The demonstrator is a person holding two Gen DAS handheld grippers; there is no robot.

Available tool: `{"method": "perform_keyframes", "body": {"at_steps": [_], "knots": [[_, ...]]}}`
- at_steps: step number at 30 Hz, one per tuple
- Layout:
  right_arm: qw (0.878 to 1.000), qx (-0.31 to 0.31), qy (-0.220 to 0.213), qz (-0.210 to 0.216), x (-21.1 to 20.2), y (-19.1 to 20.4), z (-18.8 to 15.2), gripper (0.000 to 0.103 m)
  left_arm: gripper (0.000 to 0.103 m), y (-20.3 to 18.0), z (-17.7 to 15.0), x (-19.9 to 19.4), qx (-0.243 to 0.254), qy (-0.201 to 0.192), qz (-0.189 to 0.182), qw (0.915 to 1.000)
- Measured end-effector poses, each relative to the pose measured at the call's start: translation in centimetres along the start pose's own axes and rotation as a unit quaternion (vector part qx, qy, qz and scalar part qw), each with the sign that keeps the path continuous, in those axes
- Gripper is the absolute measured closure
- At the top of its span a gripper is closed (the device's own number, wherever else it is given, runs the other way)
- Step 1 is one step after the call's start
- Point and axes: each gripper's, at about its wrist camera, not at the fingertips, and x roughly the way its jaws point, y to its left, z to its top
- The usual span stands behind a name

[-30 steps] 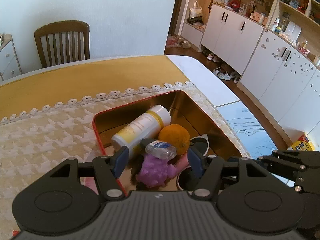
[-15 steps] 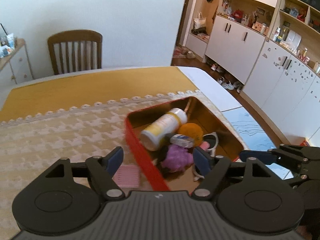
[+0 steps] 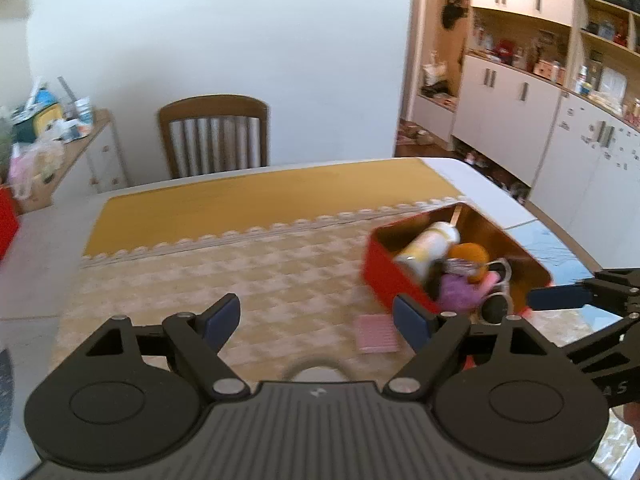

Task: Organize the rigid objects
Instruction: 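Withdraw both tools from the tin back over the table, then grasp the purple block with the left tool while the right tool grasps the silver nail clipper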

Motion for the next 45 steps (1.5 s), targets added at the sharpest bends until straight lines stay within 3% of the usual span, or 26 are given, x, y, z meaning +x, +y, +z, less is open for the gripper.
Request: {"method": "perform_keyframes", "body": {"at_steps": [4, 15, 19, 27, 34, 45], "knots": [[1.0, -0.006, 0.004, 0.007, 0.8, 1.8, 0.0, 0.007, 0.017, 3.0, -0.8, -0.6, -0.025, -0.002, 0.016, 0.9995], [0.999, -0.026, 0.029, 0.006, 3.5, 6.4, -0.7, 0.007, 0.017, 11.8, -3.3, -0.5, -0.081, 0.021, 0.064, 0.9944], [0.999, -0.027, 0.038, 0.004, 4.5, 7.6, -1.0, 0.007, 0.017, 15.4, -3.2, -0.8, -0.068, 0.024, 0.086, 0.9937], [0.998, -0.034, 0.054, -0.006, 6.0, 9.2, -1.2, 0.017, 0.017, 22.6, -4.0, -1.0, -0.05, 0.035, 0.136, 0.9889], [0.997, -0.037, 0.072, -0.019, 7.1, 9.9, -1.4, 0.03, 0.017, 23.0, -7.8, 2.5, -0.058, 0.082, 0.131, 0.9863], [0.995, -0.033, 0.092, -0.022, 8.2, 10.2, -1.7, 0.055, 0.018, 22.0, -8.8, 5.5, -0.037, 0.089, 0.116, 0.9886]]}}
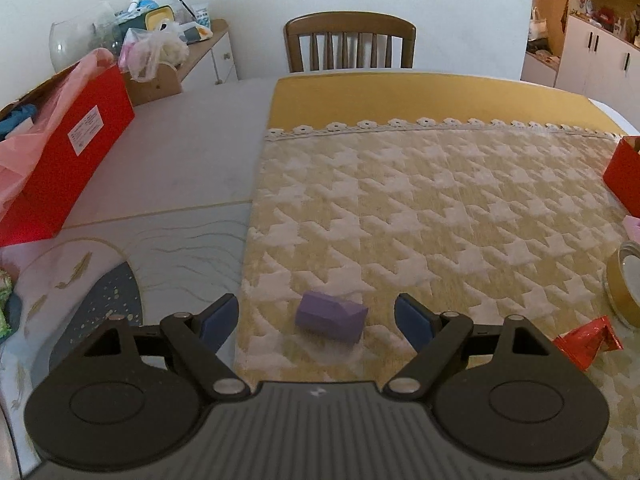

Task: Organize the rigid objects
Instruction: 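Grasp the purple block with the left tool while the right tool grasps the silver nail clipper, then carry the purple block and nail clipper into the red tin and open both tools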

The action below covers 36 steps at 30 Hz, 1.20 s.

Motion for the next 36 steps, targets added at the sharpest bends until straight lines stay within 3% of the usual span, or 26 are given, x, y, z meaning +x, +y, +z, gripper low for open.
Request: {"method": "perform_keyframes", "body": {"at_steps": [8, 14, 18, 36], "knots": [[1.0, 0.001, 0.011, 0.004, 0.7, 0.0, 0.2, 0.07, 0.041, -0.3, 0.0, 0.7, 0.004, 0.001, -0.009, 1.0], [1.0, -0.005, 0.016, -0.005, 0.9, 0.0, 0.2, 0.082, 0.064, -1.1, -0.1, 0.5, 0.019, -0.006, -0.015, 0.9997], [1.0, -0.005, 0.017, -0.012, 0.9, -0.3, 0.3, 0.092, 0.064, -1.6, -0.1, 0.4, 0.029, -0.01, -0.008, 0.9995], [1.0, -0.019, -0.021, -0.011, -1.6, -0.6, 0.6, 0.094, 0.065, -4.0, 1.5, -2.3, 0.007, -0.021, -0.04, 0.999]]}}
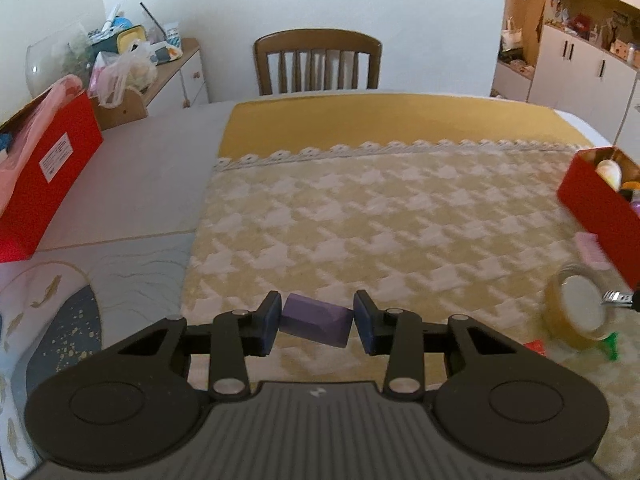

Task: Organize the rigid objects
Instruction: 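Carry the purple block and nail clipper into the red tin and open both tools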

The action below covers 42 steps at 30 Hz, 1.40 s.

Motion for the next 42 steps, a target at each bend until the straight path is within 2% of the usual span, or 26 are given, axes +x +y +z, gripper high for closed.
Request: {"method": "perform_keyframes", "body": {"at_steps": [17, 27, 42], "knots": [[0.998, 0.017, -0.054, 0.013, -4.4, -3.4, 0.2, 0.094, 0.064, -6.8, 2.7, -3.8, 0.012, -0.014, -0.054, 0.9984], [0.996, 0.04, -0.08, -0.003, -6.2, -8.1, -0.1, 0.094, 0.064, -12.6, 4.5, -5.1, 0.03, -0.031, -0.084, 0.9956], [0.992, 0.074, -0.096, -0.03, -7.3, -15.9, -1.1, 0.094, 0.064, -23.3, 5.8, -4.8, 0.077, -0.026, -0.126, 0.9886]]}}
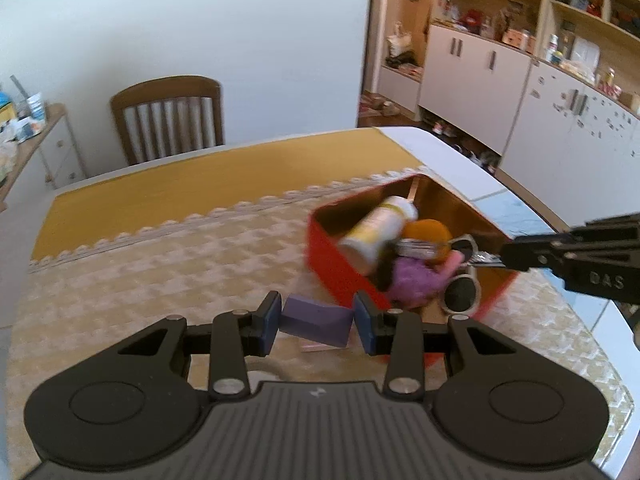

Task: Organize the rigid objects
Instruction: 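Carry the purple block and nail clipper into the red tin and open both tools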

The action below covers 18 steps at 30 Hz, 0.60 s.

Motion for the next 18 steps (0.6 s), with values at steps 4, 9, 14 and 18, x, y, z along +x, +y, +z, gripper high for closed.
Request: {"method": "perform_keyframes", "body": {"at_steps": [4, 9, 14, 18], "knots": [[1.0, 0.006, 0.0, -0.002, 0.3, -1.8, 0.0, 0.094, 0.064, -2.8, 0.4, 1.3, 0.012, 0.011, -0.012, 0.9998], [1.0, 0.009, 0.003, -0.001, 1.0, -3.6, 0.0, 0.094, 0.064, -5.7, 0.9, 2.9, 0.023, 0.032, -0.022, 0.999], [1.0, 0.014, 0.007, 0.0, 1.9, -5.1, 0.2, 0.094, 0.064, -7.7, 1.4, 4.6, 0.031, 0.053, -0.019, 0.998], [1.0, 0.015, 0.011, 0.003, 2.8, -6.0, 0.5, 0.094, 0.064, -8.3, 1.7, 6.6, 0.01, 0.087, -0.021, 0.996]]}}
